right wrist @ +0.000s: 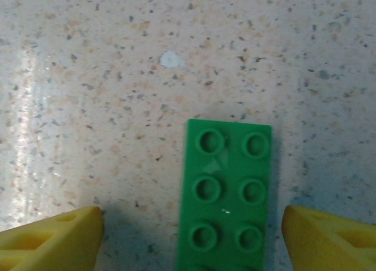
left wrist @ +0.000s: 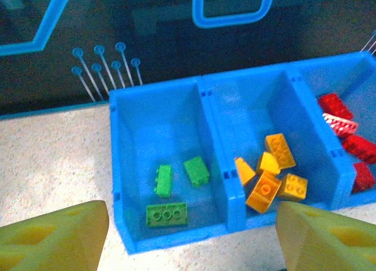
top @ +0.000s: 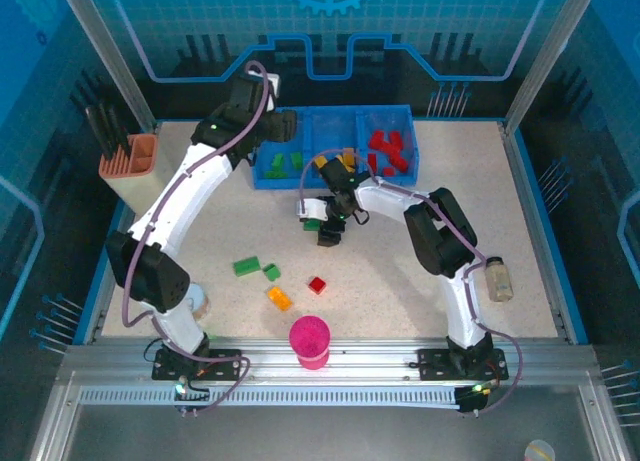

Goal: Sort the legos into containers by color
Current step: Pick up the lego from the center of the table.

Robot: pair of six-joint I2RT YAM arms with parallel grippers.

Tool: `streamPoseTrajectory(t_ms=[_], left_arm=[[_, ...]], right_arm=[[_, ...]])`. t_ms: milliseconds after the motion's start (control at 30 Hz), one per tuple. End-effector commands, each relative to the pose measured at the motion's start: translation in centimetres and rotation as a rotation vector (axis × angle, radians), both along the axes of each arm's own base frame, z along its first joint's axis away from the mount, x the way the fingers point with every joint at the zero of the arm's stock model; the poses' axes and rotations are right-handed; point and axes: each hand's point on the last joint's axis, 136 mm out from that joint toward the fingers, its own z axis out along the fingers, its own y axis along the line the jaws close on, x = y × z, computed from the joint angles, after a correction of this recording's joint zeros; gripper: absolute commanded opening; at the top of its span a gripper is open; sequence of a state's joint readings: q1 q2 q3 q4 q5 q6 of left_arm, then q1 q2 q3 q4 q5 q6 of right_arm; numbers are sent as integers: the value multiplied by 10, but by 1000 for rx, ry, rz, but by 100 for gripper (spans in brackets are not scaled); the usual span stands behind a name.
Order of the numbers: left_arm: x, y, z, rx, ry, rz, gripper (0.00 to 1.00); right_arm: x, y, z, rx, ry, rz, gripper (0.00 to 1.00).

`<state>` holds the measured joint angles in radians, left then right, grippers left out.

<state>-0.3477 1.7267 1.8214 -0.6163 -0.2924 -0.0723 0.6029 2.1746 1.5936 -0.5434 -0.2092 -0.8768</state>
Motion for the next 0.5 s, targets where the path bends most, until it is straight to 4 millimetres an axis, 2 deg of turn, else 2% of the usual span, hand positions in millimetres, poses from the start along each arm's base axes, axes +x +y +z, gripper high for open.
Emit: streamPoseTrajectory(t_ms=[0, 67, 133, 267, 367, 467], left_arm=[[-5, 15, 23, -21, -72, 33, 76], [-6, 19, 21, -25, -70, 40, 76], [-8, 25, 19, -26, -69, 47, 76], [-15, 41, 22, -28, -81, 69, 77], [-26, 54, 33, -26, -110, 86, 77], [-39, 68, 41, -13, -133, 103, 78]], right_arm=[[-5, -3, -14, -64, 35, 27, 77], [-5, -1, -16, -74, 55, 31, 67], [-7, -3, -18, -92, 74, 39, 48], [-8, -6, -24, -123, 62, 51, 22], [2, -9, -23, -131, 3, 38, 20], [14, -7, -5, -111, -55, 20, 19]])
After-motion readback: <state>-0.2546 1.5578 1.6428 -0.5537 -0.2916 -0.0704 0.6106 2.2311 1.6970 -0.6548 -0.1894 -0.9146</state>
